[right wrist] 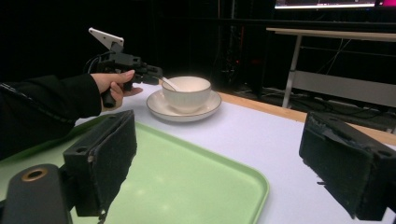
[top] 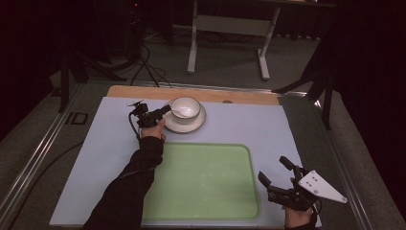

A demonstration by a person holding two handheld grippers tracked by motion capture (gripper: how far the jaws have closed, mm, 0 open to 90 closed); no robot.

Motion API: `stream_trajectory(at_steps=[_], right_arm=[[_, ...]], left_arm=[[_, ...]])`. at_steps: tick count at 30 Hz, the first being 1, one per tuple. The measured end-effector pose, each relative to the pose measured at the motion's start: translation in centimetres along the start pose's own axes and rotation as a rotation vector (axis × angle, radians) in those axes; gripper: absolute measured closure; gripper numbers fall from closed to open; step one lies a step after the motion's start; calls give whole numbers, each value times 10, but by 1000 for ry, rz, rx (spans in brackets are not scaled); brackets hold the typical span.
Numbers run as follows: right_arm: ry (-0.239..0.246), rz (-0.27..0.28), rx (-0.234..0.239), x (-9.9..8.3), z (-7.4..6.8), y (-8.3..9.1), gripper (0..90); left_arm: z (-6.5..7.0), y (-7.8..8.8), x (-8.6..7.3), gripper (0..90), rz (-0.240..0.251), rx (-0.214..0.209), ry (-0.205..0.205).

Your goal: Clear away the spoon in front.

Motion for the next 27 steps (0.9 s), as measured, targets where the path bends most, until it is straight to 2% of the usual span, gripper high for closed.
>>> stream_trajectory(at_steps=[1,4,5,10,14,15,16,17,19,27], right_arm=[[-1,1,0,0,0,0,110],[-1,0,0,0,1,0,110],[-1,0,0,0,1,0,110],[1,-1,1,0,1,0,110],[1,-1,0,0,0,0,110],[1,-1,-1,0,0,1,111],[-1,-1,1,0,1,0,111],[1,-1,0,0,1,0,111],[1,-2,2,0,0,0,111],[3,-2,0,0,1,0,111]], left_arm=[[0,0,0,653,-2,1,-14],[0,-1,1,675,1,3,-17],[-1,0,2,675,15,2,-5],[1,-3,4,767,12,-27,25],[3,-2,5,798,17,-44,54],[4,-2,5,798,22,-42,51],[10,-2,6,818,22,-66,37],[10,-2,6,828,22,-66,37],[20,-3,7,846,14,-98,10],[32,-6,6,855,-10,-94,-49]])
Point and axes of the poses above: each handheld gripper's, and its own axes: y roughly backward along the jaws, x roughly out of its top, z roughly to its right, the point moved 7 cm from there along -y, roughly forward along the jaws, and after that the axes turned 10 degrees about -x, right-handed, at the moved point
